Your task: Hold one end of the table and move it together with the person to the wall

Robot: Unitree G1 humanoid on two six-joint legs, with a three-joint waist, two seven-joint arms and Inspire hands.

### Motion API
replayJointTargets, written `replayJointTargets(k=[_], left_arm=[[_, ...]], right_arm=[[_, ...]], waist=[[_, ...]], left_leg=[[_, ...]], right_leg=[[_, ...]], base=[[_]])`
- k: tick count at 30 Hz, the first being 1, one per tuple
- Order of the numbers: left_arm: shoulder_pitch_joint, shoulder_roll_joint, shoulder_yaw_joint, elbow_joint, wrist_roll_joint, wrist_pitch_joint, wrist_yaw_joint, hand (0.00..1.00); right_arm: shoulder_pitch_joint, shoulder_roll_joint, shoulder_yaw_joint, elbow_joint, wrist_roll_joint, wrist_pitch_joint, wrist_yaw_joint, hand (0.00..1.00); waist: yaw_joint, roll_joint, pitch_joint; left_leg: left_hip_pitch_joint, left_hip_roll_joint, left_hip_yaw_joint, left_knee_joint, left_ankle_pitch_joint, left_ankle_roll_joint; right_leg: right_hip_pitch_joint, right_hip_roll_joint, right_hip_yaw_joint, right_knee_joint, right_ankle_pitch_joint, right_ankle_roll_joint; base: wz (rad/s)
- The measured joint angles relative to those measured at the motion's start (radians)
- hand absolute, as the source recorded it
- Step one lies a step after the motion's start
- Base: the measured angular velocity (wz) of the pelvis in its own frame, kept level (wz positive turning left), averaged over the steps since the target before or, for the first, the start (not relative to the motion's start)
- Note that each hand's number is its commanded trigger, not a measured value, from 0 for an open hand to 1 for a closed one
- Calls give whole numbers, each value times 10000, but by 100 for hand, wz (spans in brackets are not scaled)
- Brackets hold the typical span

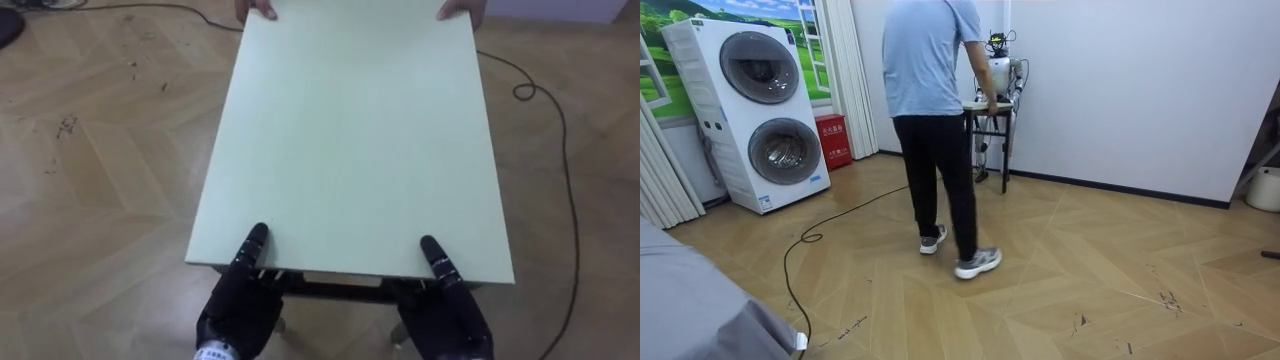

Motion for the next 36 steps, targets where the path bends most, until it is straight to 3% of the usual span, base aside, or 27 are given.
replayJointTargets(k=[5,8,11,17,18,19,20,21,22,23,24,25,26,27,28,30,36], left_arm=[[63,8,6,0,-3,-22,-65,100],[172,2,0,0,-9,-21,-159,100],[310,-55,91,-19,-14,-21,-301,100],[554,-16,179,-69,-14,-24,-581,100],[621,2,188,-68,-16,-24,-629,100],[616,15,186,-67,-15,-23,-631,100],[554,33,156,-63,52,-20,-641,100],[515,27,86,-65,174,-12,-641,100],[237,59,-104,-104,436,-3,-642,100],[163,67,-166,-111,688,-22,-641,100],[219,196,-184,-109,666,-2,-756,100],[275,233,-149,-108,627,29,-778,100],[446,174,17,-109,515,58,-859,100],[555,182,118,-110,457,64,-936,100],[719,169,212,-103,268,63,-1016,100],[907,93,189,-97,159,92,-971,100],[981,41,174,-102,-53,32,-959,100]], right_arm=[[-46,-32,12,-4,122,-102,0,100],[-56,-95,64,-5,131,-176,-33,100],[-104,-131,119,-5,49,-188,-35,100],[-145,-142,158,-3,-111,-188,-50,100],[-146,-177,217,-2,-99,-189,-92,100],[-158,-179,230,13,-98,-196,-109,100],[-128,-86,228,42,-33,-222,-109,100],[-50,-88,219,38,44,-247,-66,100],[51,-115,37,99,177,-428,206,100],[76,-134,-102,93,123,-409,160,100],[157,-131,-77,64,50,-360,151,100],[158,-121,-64,63,22,-291,143,100],[122,-81,-1,29,-112,-203,106,100],[122,-71,60,-45,-180,-177,35,100],[108,-88,211,-141,-185,-191,-120,100],[-7,-295,314,-133,-167,-217,-281,100],[-290,-494,441,-125,-265,-317,-384,100]], waist=[[259,-159,-12],[421,-242,-37],[600,-285,-47],[609,-288,-40],[618,-317,-22],[620,-405,64],[529,-690,225],[399,-829,199],[204,-781,127],[359,-853,108],[631,-849,110],[787,-803,130],[995,-650,180],[1067,-584,181],[1058,-520,183],[935,-221,108],[1069,-234,115]], left_leg=[[13,34,103,-192,62,-16],[178,60,85,-286,121,-17],[232,100,-179,-337,122,-20],[477,64,-939,-573,156,-79],[486,64,-919,-354,170,-105],[257,49,-847,145,170,-140],[-577,-25,-893,1300,229,-472],[-926,-62,-1007,838,265,-411],[-1617,47,-920,14,883,-55],[-1683,65,-455,-56,1101,-19],[-1548,72,-489,-54,1099,-18],[-1406,71,-702,-63,1096,-17],[-1130,80,-1464,-171,1094,-21],[-1022,71,-1739,-228,1091,-27],[-860,-39,-1872,-266,1047,-103],[-637,35,-1725,-533,1017,-180],[-550,27,-1726,-941,1077,-198]], right_leg=[[230,230,72,-798,71,-88],[410,379,140,-1194,180,-24],[640,552,234,-1672,299,21],[1093,772,320,-2163,321,27],[1416,793,474,-2513,387,-18],[1666,670,770,-2752,442,6],[1955,349,1911,-3176,523,168],[1894,257,2205,-3216,546,214],[1509,137,2372,-2990,425,381],[1128,191,2193,-2850,495,456],[1142,234,1743,-2877,532,410],[1160,349,1616,-2906,507,366],[1111,812,1581,-3199,566,126],[1066,1022,1580,-3435,727,-73],[1061,1215,1070,-3643,1069,-446],[1149,1197,776,-3406,1081,-456],[1135,1225,424,-3331,1043,-415]], base=[[-11],[-8],[-4],[16],[15],[46],[72],[124],[85],[30],[-45],[-74],[-63],[-49],[-9],[21],[21]])
